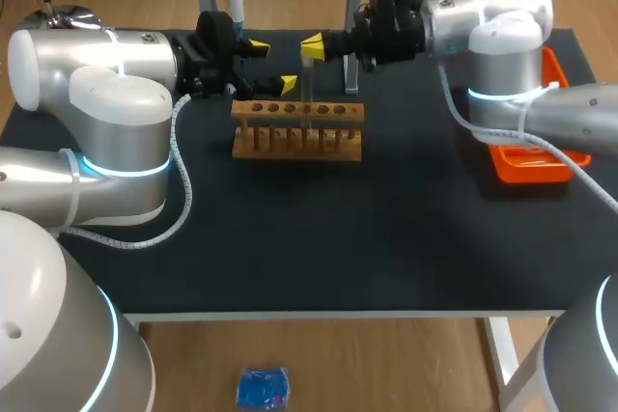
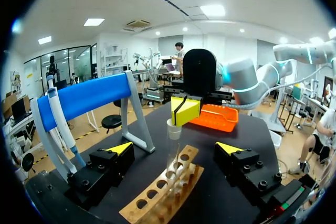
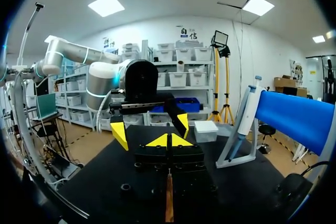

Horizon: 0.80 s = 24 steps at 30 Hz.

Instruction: Invert the test tube, pick up the pipette, mount the tip to pipette, aspirate from beaker and dispense into the tube, eject the tip, return the pipette, and cap with the stopper.

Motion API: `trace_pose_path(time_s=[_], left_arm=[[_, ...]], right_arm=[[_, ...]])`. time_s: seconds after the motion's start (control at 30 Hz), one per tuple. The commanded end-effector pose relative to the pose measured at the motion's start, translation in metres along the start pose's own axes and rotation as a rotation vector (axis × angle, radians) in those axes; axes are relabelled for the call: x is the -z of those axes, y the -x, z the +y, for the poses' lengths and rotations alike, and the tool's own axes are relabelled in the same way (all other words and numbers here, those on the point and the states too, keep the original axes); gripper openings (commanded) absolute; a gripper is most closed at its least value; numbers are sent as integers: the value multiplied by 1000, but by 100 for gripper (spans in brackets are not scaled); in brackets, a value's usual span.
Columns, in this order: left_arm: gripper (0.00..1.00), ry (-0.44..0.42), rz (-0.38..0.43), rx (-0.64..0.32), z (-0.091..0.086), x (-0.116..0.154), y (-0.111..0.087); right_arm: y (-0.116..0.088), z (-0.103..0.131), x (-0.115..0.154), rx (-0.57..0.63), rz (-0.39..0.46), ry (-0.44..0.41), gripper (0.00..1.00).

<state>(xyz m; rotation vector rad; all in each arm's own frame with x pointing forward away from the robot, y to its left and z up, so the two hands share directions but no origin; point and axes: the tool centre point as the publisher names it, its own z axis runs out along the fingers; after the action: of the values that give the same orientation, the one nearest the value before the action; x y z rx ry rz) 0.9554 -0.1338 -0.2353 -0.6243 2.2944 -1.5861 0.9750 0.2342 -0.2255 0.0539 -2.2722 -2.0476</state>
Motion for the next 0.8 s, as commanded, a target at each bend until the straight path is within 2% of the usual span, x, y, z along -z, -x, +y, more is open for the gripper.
trace_pose_path(time_s=[0.03, 0.53, 0.8], left_arm=[[100, 1, -1, 0, 0, 0, 0], [100, 1, -1, 0, 0, 0, 0], [100, 1, -1, 0, 0, 0, 0]], right_arm=[[2, -10, -1, -8, 6, 11, 0], [2, -18, -2, -36, 18, 48, 0], [-4, 1, 5, -4, 6, 54, 0]])
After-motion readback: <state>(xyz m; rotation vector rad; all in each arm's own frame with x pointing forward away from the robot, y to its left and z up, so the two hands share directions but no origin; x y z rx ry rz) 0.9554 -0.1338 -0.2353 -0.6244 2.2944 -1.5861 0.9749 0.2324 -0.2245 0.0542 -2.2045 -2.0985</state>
